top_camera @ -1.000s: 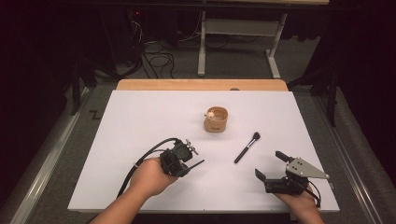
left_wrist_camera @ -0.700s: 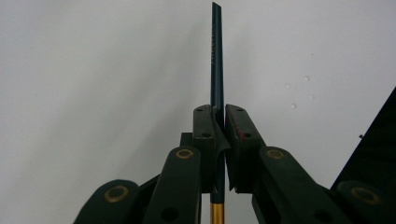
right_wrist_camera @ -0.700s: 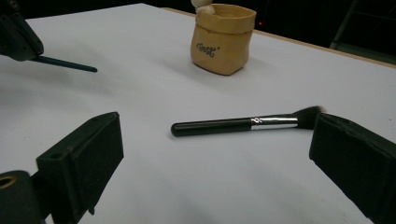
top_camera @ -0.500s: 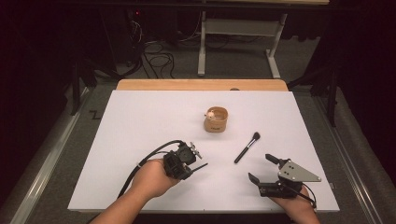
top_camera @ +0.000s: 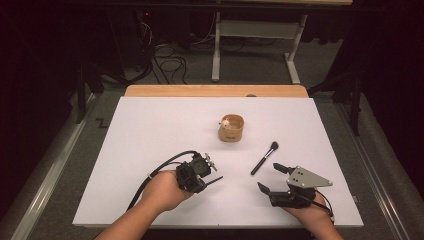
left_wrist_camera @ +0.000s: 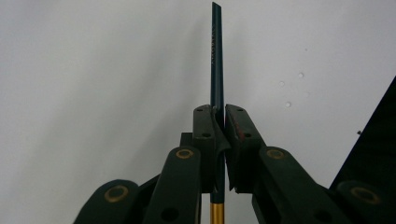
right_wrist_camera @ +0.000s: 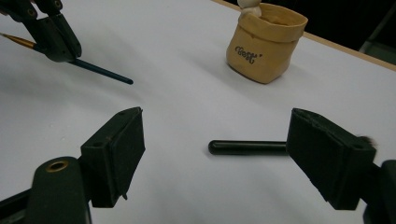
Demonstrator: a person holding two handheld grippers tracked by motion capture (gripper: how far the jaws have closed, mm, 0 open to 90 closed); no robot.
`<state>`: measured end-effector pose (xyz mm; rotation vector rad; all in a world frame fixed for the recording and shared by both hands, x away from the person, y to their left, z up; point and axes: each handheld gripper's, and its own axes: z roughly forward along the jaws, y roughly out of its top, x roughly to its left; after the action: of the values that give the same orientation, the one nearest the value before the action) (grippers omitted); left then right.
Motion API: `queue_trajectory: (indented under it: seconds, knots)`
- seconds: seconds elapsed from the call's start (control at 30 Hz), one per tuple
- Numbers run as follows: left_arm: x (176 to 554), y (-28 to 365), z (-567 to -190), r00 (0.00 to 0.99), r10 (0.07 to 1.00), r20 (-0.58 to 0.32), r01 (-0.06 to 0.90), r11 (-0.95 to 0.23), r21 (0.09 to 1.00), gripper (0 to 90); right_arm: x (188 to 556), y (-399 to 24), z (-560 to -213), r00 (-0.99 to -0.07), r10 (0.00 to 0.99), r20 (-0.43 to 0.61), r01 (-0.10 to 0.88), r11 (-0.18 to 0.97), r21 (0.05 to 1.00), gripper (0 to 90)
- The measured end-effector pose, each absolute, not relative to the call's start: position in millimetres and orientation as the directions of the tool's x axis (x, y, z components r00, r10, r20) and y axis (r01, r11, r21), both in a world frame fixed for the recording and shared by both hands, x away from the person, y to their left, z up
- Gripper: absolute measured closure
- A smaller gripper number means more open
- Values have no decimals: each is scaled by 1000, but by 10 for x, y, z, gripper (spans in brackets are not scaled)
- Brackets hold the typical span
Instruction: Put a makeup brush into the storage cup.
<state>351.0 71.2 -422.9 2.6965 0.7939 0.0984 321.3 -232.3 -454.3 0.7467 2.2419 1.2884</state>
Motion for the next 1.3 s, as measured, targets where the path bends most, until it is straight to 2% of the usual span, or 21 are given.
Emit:
queue_trajectory:
  seconds: [0.1, 0.13, 0.57, 1.3]
  knots:
    - [3513, 708, -4231, 843, 537, -23, 515, -793, 326, 834, 3230, -2243, -4553, -762, 629, -154, 219, 474, 852, 189]
    - [3514, 705, -4235, 844, 536, -25, 514, -794, 324, 834, 3231, -2214, -4559, -755, 627, -192, 202, 501, 841, 204]
    - [3510, 690, -4240, 848, 530, -30, 509, -797, 325, 834, 3184, -1955, -4607, -794, 512, -329, 89, 633, 769, 370]
    - [3431, 578, -4170, 872, 487, -57, 476, -816, 328, 834, 3071, -1624, -4697, -827, 323, -459, -76, 746, 662, 479]
